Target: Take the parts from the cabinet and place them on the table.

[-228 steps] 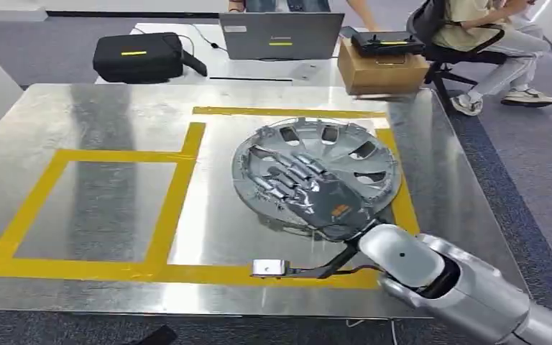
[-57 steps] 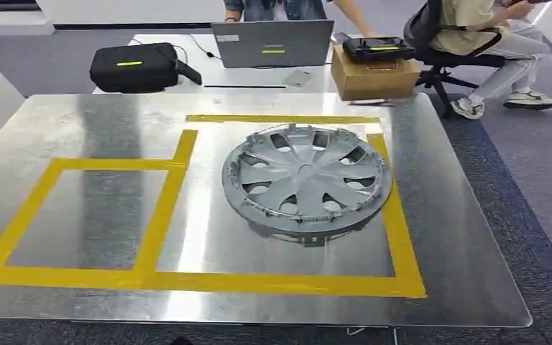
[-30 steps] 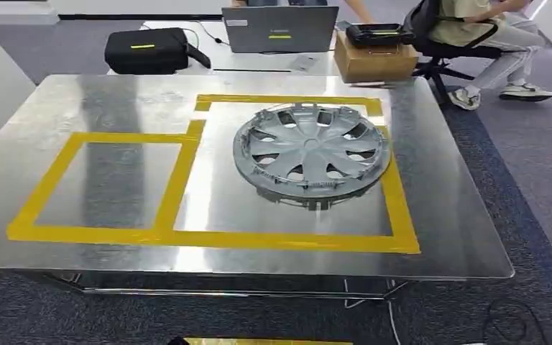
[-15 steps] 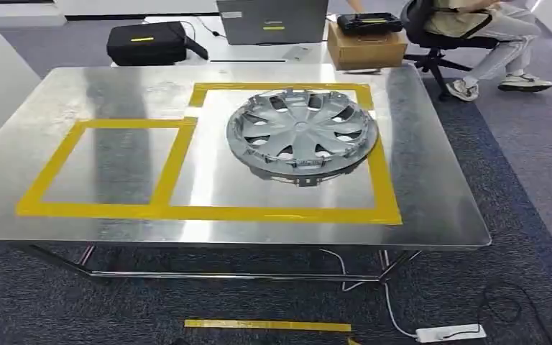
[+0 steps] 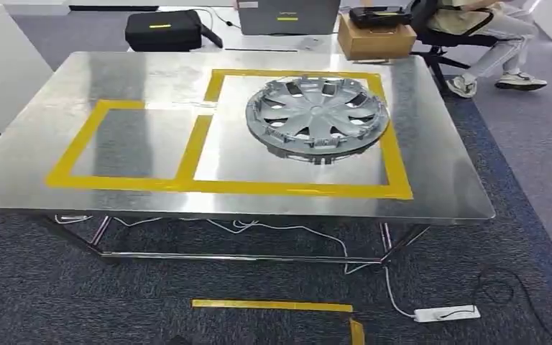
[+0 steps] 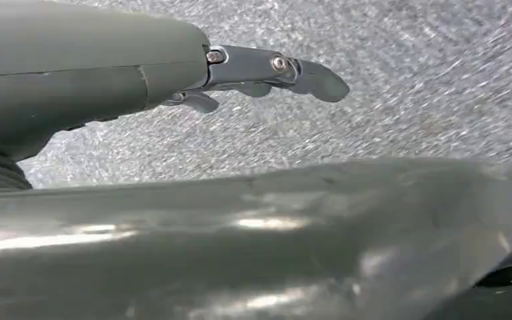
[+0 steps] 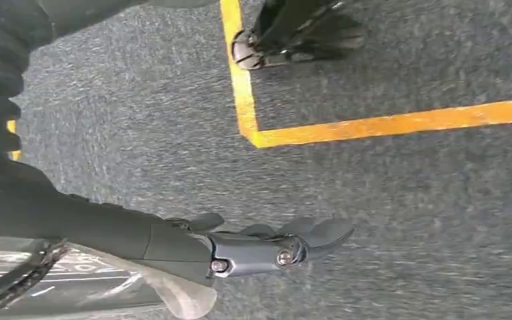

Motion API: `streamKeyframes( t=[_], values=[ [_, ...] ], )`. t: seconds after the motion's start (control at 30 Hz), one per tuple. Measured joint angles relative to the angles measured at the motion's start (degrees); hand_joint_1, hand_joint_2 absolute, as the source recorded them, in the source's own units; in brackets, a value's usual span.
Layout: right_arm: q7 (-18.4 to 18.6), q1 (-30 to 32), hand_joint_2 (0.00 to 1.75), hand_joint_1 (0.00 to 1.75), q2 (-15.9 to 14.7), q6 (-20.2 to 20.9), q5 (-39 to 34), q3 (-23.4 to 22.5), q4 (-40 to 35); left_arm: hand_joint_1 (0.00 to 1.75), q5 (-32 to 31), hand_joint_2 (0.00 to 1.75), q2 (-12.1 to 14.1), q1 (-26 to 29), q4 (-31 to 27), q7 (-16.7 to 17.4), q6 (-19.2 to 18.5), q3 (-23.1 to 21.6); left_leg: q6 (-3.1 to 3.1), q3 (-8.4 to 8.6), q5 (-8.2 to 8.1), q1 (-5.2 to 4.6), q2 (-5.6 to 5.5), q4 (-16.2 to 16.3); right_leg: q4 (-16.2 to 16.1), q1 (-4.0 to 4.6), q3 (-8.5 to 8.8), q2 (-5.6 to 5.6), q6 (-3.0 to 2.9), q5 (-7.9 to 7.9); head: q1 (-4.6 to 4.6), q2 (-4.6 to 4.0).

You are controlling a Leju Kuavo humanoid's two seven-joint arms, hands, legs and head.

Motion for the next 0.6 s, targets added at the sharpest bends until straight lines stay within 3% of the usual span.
streamKeyframes(
  t=[0.03,0.07,0.13,0.17,0.2,0.27,0.3,0.33,0.37,0.43,0.47,0.5,0.53,0.57,0.6],
  values=[
    [0.0,-0.11,1.75,0.0,0.0,0.02,0.0,0.11,0.0,0.0,-0.04,0.0,-0.02,0.02,0.02,0.0,-0.04,0.0,-0.24,-0.59,0.2,-0.36,-0.03,0.67,-5.51,0.1,4.14,0.02,-0.11,-1.9,0.15,0.0],
    [0.0,-0.16,1.75,0.0,0.0,0.04,0.0,0.2,0.0,0.0,-0.07,0.0,-0.07,0.01,0.02,0.0,-0.02,0.0,-0.61,-0.9,0.6,-0.39,0.01,0.95,-7.16,0.17,4.61,0.18,-0.87,-2.88,-0.09,0.0],
    [0.18,0.1,1.75,0.0,-0.02,0.04,-0.06,0.22,0.0,0.0,-0.07,0.0,-0.07,-0.16,0.02,0.0,0.0,0.02,-1.13,-1.07,1.69,-0.17,0.04,0.8,-6.57,0.48,3.23,0.08,-1.54,-2.5,0.02,0.0],
    [0.24,0.36,1.75,0.0,0.0,0.04,-0.24,0.22,0.02,0.0,-0.09,0.0,-0.04,0.07,0.02,0.0,0.0,0.04,-1.51,-1.34,2.06,-0.22,-0.04,0.85,-6.71,0.23,2.79,-0.08,-2.28,-1.82,0.15,0.0],
    [0.26,0.25,1.75,0.0,0.0,0.09,-0.42,0.22,0.02,0.0,-0.11,0.0,-0.02,0.09,0.02,0.02,0.0,0.04,-1.97,-1.73,0.56,0.03,-0.3,1.39,-6.74,0.11,2.12,-0.34,-2.73,-1.29,0.24,0.0],
    [0.39,0.3,1.75,0.0,-0.02,0.15,-0.68,0.22,0.0,0.0,-0.37,0.0,-0.04,0.32,0.02,0.2,-0.02,0.04,-2.57,-3.2,-6.55,0.27,-0.36,6.94,-6.74,0.14,0.73,-0.35,-3.55,-0.08,-0.22,0.0],
    [0.44,0.35,1.75,0.0,-0.11,0.17,-0.7,0.22,0.0,0.0,-0.42,0.0,-0.04,0.31,0.02,0.2,-0.02,0.04,-2.77,-4.02,-9.69,0.41,-0.36,11.33,-6.7,0.22,-0.04,-0.39,-3.56,0.55,-0.17,0.0],
    [0.44,0.39,1.75,0.0,-0.15,0.17,-0.72,0.22,0.0,0.0,-0.42,0.0,-0.04,0.29,0.02,0.2,-0.02,0.04,-2.93,-4.5,-11.6,0.54,-0.36,15.51,-6.61,0.29,-0.93,-0.41,-3.53,1.16,-0.2,0.0],
    [0.5,0.41,1.75,0.0,-0.17,0.18,-0.72,0.22,0.0,0.0,-0.42,0.0,-0.04,0.29,0.02,0.2,-0.02,0.07,-2.97,-4.33,-11.46,0.6,-0.36,17.68,-6.4,0.31,-1.36,-0.42,-3.49,1.68,-0.17,0.0],
    [0.5,0.38,1.75,0.0,-0.17,0.2,-0.72,0.22,0.0,0.0,-0.44,0.0,-0.04,0.3,0.02,0.26,-0.02,0.07,-2.84,-1.43,-7.59,0.61,-0.36,15.88,-5.7,0.33,-3.19,-0.47,-3.4,2.56,-0.2,0.0],
    [0.5,0.4,1.75,0.0,-0.17,0.2,-0.72,0.22,0.0,0.0,-0.48,0.0,-0.04,0.27,0.02,0.33,-0.02,0.06,-2.58,1.38,-5.53,0.6,-0.37,12.2,-5.27,0.35,-4.13,-0.43,-3.25,2.94,-0.2,0.0],
    [0.5,0.38,1.75,0.0,-0.17,0.2,-0.72,0.24,0.0,0.0,-0.48,0.0,-0.04,0.16,0.02,0.35,-0.02,0.07,-2.02,4.78,-4.57,0.46,-0.43,7.28,-4.86,0.39,-4.83,-0.38,-3.08,3.35,-0.28,0.0],
    [0.5,0.42,1.75,0.0,-0.13,0.2,-0.72,0.26,0.0,0.0,-0.48,0.0,0.04,0.05,0.02,0.35,-0.02,0.07,-1.22,7.82,-5.34,0.27,-0.5,2.76,-4.68,0.24,-5.37,-0.48,-2.84,3.64,-0.22,0.0],
    [0.5,0.35,1.75,0.0,0.02,0.2,-0.7,0.26,0.0,0.0,-0.48,0.0,0.17,0.01,0.02,0.37,0.0,0.09,-0.85,9.19,-5.96,0.05,-0.48,-0.44,-4.37,0.48,-5.8,-0.47,-2.53,4.03,-0.11,0.0],
    [0.44,0.29,1.75,0.0,0.0,0.2,-0.72,0.26,0.0,0.0,-0.48,0.0,0.13,-0.02,0.02,0.35,0.0,0.11,-0.84,8.9,-6.07,-0.19,-0.49,-0.64,-4.34,0.29,-6.17,-0.6,-2.06,4.61,-0.2,0.0]
  ],
)
